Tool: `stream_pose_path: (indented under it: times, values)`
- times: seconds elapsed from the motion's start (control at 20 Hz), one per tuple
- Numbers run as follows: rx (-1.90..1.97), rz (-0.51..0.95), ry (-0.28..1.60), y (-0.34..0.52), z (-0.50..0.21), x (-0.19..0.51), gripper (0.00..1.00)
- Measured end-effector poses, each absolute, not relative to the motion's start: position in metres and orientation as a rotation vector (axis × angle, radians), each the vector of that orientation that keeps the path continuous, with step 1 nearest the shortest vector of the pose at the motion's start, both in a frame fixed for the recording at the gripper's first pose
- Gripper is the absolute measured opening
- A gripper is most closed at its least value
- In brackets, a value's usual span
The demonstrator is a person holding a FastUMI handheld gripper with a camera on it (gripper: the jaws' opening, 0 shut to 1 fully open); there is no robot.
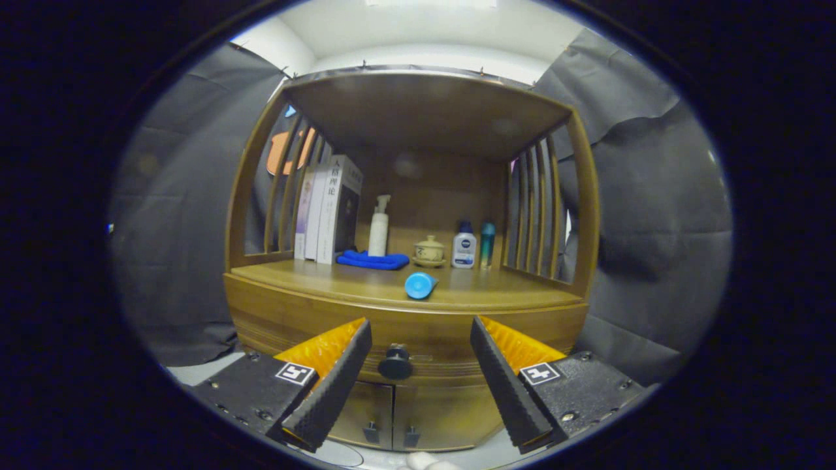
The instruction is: Pull open the drawer, take out the items inside it, and place them on the countertop above the cabinet.
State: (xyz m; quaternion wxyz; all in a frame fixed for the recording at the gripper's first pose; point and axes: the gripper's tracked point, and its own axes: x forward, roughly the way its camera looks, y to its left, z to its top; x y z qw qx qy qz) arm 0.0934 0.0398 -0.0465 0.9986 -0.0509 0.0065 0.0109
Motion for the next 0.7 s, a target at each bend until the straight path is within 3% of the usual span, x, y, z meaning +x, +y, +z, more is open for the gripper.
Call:
stream_pose_path:
  times: [0.3,0.7]
  values:
    - [-0.04,0.043,0.018,0.03,-0.036,0.04,0.99]
    - [0.005,-0.018,0.02,-0.002,-0.036,0.038,0.99]
